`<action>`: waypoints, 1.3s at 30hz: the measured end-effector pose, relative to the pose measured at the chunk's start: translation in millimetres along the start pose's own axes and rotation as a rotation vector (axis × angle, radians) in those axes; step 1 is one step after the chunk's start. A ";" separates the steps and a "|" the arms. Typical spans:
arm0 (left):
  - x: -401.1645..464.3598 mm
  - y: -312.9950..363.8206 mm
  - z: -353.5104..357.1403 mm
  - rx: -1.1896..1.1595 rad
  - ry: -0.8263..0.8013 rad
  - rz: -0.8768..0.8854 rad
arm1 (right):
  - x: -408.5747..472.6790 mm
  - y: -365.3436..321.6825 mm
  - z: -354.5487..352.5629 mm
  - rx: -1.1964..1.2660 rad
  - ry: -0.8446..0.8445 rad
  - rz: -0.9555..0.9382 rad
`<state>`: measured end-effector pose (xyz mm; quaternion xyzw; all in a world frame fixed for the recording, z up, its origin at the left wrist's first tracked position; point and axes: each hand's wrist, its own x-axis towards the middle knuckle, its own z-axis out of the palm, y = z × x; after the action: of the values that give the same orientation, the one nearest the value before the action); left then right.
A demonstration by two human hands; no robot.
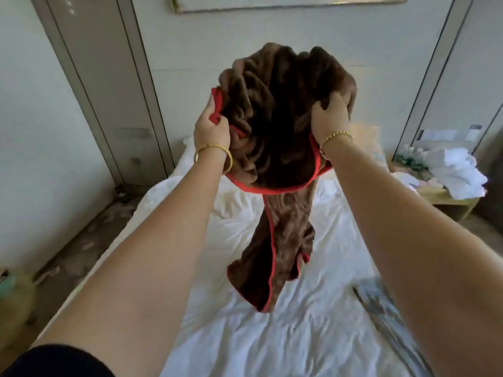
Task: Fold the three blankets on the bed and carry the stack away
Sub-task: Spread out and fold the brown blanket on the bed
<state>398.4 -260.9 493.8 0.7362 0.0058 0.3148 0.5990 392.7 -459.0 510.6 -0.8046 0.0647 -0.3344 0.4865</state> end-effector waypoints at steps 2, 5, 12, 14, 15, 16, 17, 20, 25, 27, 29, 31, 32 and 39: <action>-10.1 -18.4 -11.2 0.033 0.044 -0.048 | -26.8 19.9 -4.2 -0.077 -0.018 0.062; -56.7 -91.2 -37.4 0.333 0.072 -0.321 | -111.2 109.3 -2.9 -0.224 -0.184 0.310; -292.9 -245.0 -91.3 0.691 -0.430 -1.016 | -334.1 251.6 -26.8 -0.577 -0.886 0.803; -304.3 -236.9 -88.7 0.674 -0.429 -1.005 | -334.5 245.2 -28.7 -0.503 -0.882 0.820; -297.2 -227.6 -84.5 0.649 -0.407 -0.993 | -324.7 239.3 -29.3 -0.508 -0.874 0.803; -284.4 -213.6 -80.1 0.602 -0.372 -0.965 | -310.4 227.9 -31.7 -0.475 -0.820 0.796; -264.3 -196.1 -74.7 0.542 -0.327 -0.903 | -287.3 215.3 -34.5 -0.388 -0.715 0.787; -178.1 -112.6 -54.8 0.339 -0.186 -0.540 | -190.4 134.8 -49.4 -0.219 -0.333 0.544; -125.8 -21.3 -48.0 0.187 0.037 -0.066 | -135.1 41.8 -74.8 -0.095 0.181 0.080; -154.9 -48.6 -54.1 0.300 -0.006 -0.161 | -164.0 70.1 -70.1 -0.184 0.101 0.146; -190.0 -90.0 -63.7 0.387 -0.042 -0.314 | -204.5 114.9 -63.3 -0.209 -0.006 0.254; -220.6 -130.5 -77.8 0.467 -0.105 -0.505 | -245.7 160.9 -63.0 -0.240 -0.119 0.391; -234.8 -149.0 -86.5 0.507 -0.137 -0.596 | -265.6 182.7 -65.5 -0.298 -0.198 0.479; -388.0 -245.5 -147.7 0.836 -0.555 -1.063 | -438.5 296.7 -92.1 -0.681 -0.891 0.966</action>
<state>108.3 -211.5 111.6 0.8538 0.3302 -0.2452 0.3193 66.2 -492.6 85.1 -0.8523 0.3080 0.3140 0.2831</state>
